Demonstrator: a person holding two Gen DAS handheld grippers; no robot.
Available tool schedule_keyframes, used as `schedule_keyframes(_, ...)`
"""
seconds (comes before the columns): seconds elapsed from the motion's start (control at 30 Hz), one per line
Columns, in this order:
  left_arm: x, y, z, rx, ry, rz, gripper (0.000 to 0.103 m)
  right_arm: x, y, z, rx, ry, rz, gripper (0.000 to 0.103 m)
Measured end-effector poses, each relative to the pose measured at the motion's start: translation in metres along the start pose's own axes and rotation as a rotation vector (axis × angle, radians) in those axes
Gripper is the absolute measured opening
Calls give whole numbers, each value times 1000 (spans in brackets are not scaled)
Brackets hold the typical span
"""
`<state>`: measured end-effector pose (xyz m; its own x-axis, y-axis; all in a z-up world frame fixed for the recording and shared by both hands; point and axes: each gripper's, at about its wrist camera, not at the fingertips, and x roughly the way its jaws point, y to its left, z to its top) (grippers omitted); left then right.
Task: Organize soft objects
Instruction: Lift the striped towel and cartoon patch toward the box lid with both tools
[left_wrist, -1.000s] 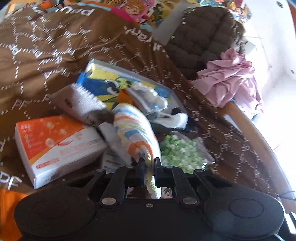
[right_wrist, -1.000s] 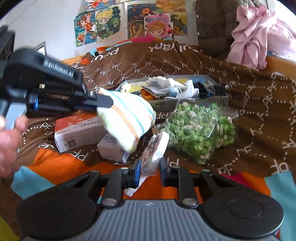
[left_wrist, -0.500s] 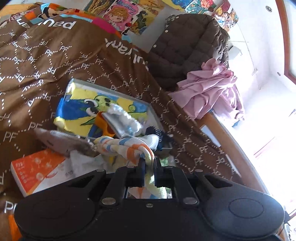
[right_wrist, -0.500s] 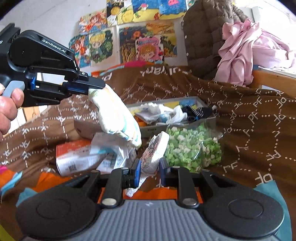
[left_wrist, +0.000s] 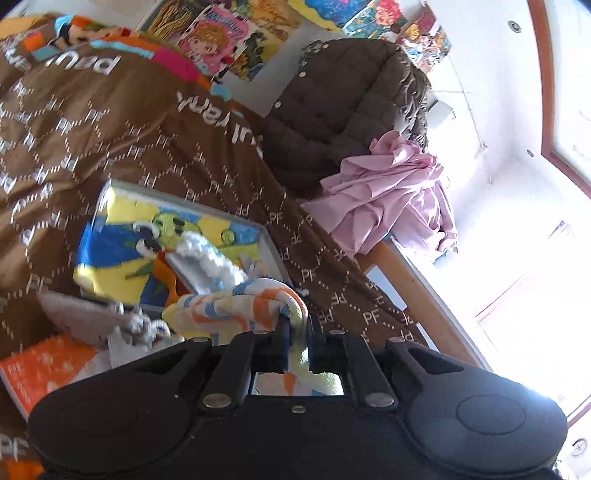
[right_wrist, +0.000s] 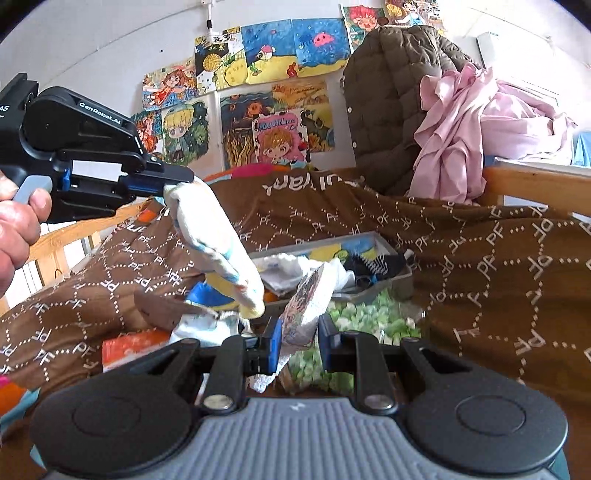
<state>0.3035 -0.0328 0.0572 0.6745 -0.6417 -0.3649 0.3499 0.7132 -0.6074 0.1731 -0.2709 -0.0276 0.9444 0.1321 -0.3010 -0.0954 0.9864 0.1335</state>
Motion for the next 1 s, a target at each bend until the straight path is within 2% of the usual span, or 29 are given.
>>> schedule_keyframes(0.1, 0, 1, 15, 35, -25, -3, 8, 17, -2, 13, 1, -29, -3, 23)
schedule_keyframes(0.27, 8, 8, 41, 74, -70, 10, 8, 62, -12, 34, 98, -78, 24, 23)
schedule_keyframes(0.5, 45, 35, 65, 119, -90, 46, 9, 137, -25, 53, 196, -103, 91, 23)
schedule_keyframes(0.63, 74, 57, 67, 131, -80, 62, 9, 171, -37, 53, 246, -85, 91, 23)
schedule_keyframes(0.73, 96, 73, 64, 141, -66, 75, 9, 188, -39, 48, 246, -58, 41, 23)
schedule_keyframes(1.0, 135, 106, 47, 107, -13, 154, 9, 206, -34, 32, 240, -17, -13, 24)
